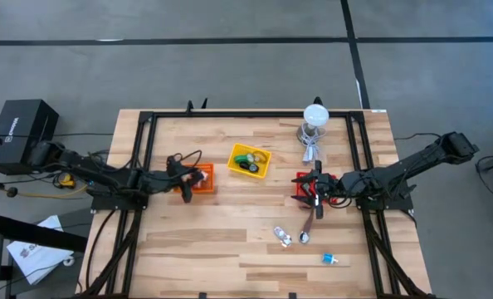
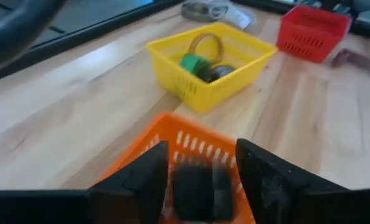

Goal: Pick & Place Office items
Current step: Put the black charging adapter into the orange bin, then put the white wristwatch into the yellow bin

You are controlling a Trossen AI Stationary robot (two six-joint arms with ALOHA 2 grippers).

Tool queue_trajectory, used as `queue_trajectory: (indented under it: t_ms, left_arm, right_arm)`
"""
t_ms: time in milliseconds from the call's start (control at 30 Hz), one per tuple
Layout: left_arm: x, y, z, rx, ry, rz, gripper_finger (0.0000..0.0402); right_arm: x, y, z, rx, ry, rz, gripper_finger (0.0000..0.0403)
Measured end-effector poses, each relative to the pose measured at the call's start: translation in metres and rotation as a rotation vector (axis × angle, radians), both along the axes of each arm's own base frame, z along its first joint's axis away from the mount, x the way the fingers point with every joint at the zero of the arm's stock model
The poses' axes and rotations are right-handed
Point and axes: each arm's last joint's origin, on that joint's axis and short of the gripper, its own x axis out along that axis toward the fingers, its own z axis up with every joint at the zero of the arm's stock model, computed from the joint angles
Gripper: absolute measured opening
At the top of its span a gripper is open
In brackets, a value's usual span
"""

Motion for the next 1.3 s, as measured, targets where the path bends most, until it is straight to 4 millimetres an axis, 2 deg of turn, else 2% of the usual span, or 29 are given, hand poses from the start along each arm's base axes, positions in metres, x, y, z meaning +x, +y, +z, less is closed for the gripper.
queue_trajectory:
  t_ms: [533, 700, 767, 933, 1133, 1300]
  left_arm:
    - [-0.001, 0.000, -0.003, -0.001, -0.002, 0.000, 0.0218]
    - [0.000, 0.000, 0.000, -0.006, -0.034, 0.000, 0.0215]
    - [0.000, 0.000, 0.000, -0.006, -0.036, 0.000, 0.0213]
    - [0.000, 0.000, 0.000, -0.007, -0.040, 0.000, 0.0210]
    - [0.000, 0.000, 0.001, -0.008, -0.045, -0.001, 0.0209]
    - [0.001, 0.000, 0.003, -0.011, -0.068, -0.001, 0.0209]
  right_arm:
    - [0.001, -0.002, 0.000, 0.080, -0.006, -0.027, 0.0244]
    - [0.002, -0.007, 0.000, 0.187, -0.016, -0.073, 0.0244]
    - [0.002, -0.007, 0.000, 0.215, -0.010, -0.037, 0.0244]
    - [0.003, -0.001, -0.002, 0.298, 0.020, 0.084, 0.0244]
    - [0.010, 0.008, -0.019, 0.449, 0.123, 0.068, 0.0244]
    - [0.023, 0.022, -0.026, 0.580, 0.231, 0.103, 0.0244]
